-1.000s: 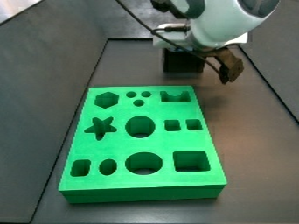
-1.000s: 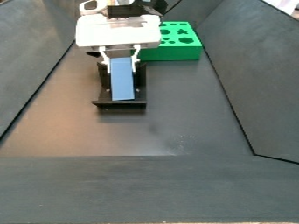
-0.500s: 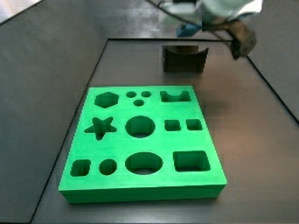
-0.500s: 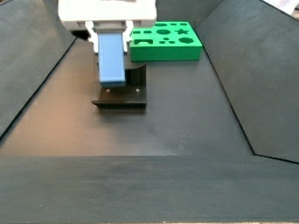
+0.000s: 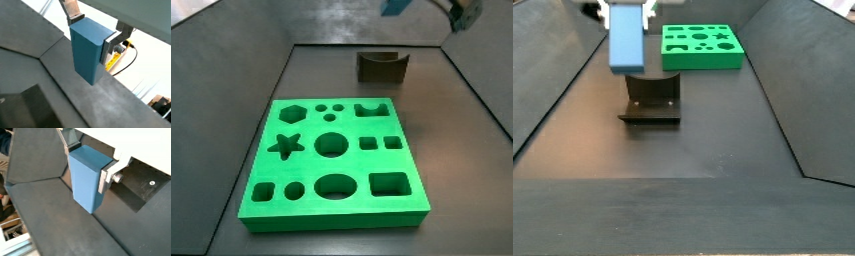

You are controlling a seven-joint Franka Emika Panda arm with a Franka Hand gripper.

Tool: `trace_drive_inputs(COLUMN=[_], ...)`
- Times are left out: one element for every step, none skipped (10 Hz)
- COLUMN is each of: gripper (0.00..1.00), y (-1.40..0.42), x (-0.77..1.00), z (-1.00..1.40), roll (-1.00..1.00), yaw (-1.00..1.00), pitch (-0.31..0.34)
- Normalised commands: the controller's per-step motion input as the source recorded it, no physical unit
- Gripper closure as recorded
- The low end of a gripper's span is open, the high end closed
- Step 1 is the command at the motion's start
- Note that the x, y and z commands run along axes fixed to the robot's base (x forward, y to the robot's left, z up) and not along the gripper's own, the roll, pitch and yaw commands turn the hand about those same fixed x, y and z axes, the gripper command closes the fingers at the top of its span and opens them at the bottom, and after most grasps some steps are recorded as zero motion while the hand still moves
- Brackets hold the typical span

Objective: Pick up the rectangle object. Move up. Place the rectangle object on the fixture. Regrasp the rectangle object. Move to above the board. Insert the rectangle object.
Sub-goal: Move to above the board.

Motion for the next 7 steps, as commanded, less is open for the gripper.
trace_drive_inputs(gripper=[1.0,1.0,1.0,1.0,1.0,1.0,1.0], y=[0.1,0.1,0.09,0.08,0.07,0.06,0.05], x=[0.08,0.07,0.07,0.07,0.07,0.07,0.07], z=[1.0,1.0,1.0,1.0,1.0,1.0,1.0], roll=[-0.04,-0.04,-0.05,-0.04,-0.04,-0.05,-0.05], yaw=[0.0,0.02,0.04,0.06,0.07,0.09,0.11], pitch=[0.092,0.109,0.13,0.143,0.152,0.157,0.155])
